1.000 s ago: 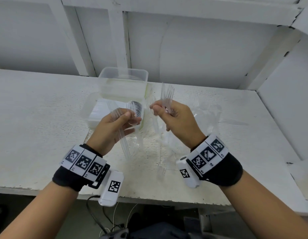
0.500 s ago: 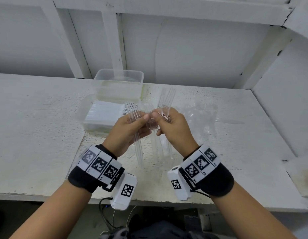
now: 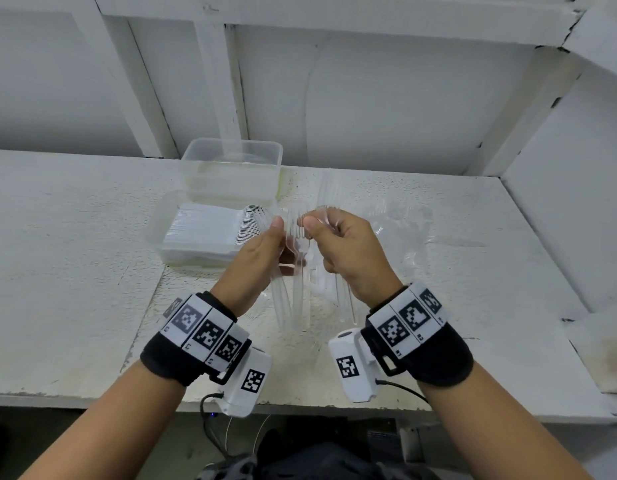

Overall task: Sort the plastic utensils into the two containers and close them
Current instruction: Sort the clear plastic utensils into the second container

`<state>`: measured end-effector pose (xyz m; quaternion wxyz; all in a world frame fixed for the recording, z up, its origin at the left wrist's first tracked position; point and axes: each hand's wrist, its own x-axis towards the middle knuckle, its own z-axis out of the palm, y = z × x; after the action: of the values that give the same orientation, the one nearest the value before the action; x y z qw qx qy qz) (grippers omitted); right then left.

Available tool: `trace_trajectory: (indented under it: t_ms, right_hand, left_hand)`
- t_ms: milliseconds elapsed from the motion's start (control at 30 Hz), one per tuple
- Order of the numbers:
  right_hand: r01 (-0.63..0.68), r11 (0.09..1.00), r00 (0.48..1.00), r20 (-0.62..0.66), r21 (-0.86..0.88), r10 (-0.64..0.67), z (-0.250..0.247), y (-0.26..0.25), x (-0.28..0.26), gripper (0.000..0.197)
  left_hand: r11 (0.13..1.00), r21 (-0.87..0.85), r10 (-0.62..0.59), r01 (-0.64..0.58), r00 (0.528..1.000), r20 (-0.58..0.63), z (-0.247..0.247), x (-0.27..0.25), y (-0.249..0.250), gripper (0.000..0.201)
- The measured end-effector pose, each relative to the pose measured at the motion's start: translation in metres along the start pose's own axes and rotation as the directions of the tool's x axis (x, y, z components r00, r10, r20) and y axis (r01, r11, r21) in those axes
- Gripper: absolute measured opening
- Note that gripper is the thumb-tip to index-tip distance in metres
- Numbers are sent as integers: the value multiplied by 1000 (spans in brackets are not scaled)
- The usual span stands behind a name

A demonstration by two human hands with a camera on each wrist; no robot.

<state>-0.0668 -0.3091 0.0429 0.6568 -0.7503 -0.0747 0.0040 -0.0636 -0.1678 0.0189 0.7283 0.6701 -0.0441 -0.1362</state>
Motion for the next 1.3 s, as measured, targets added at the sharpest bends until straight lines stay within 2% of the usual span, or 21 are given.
trace_trajectory:
  t_ms: [133,300,433,500,600,667,800,900,1033,1167,1300]
  right_hand:
    - [-12,1000,1000,12,4,12,3,3,3,13]
    - [-10,1000,1000,27,-16,11,8,10,2,13]
    - [1,997,1000,11,-76,0,8,14,0,18]
    - [-17,999,999,28,-42,18,8,13,-1,15]
    - [-46,999,999,27,-13,47,7,12,-2,10]
    - [-62,998,998,13,-18,63,6,14,0,7]
    - [-106,993,993,-52,-49,104,2,18,5,17]
    - [-124,992,990,-65,-17,123,-4,16,4,14]
    - [-56,998,995,-81,-24,54,-7,14,-2,9]
    - [-84,995,995,-45,49,86,-5,18,-10,7]
    - [-115,986,993,6,119,115,1,24,-13,10]
  left_hand:
    - [998,-32,-42,46,993,109,4,-3,2,57]
    - [998,47,-51,45,989,137,7,-3,0,80]
    - [999,16,-34,32,990,137,7,-6,-2,73]
    - [999,19,-46,44,991,129,8,-6,-2,75]
    - [995,-11,-95,96,990,105,13,-5,1,65]
    - [991,-56,-116,124,985,131,15,-4,1,66]
    - [959,-190,-166,208,962,215,11,-2,-4,36]
    - [928,-286,-178,239,958,223,6,-1,-6,22]
    - [919,-339,-154,202,975,163,1,3,-9,19]
    - [919,-357,-125,169,982,142,1,5,-12,30]
    - [901,-402,-89,160,978,190,2,4,-14,37]
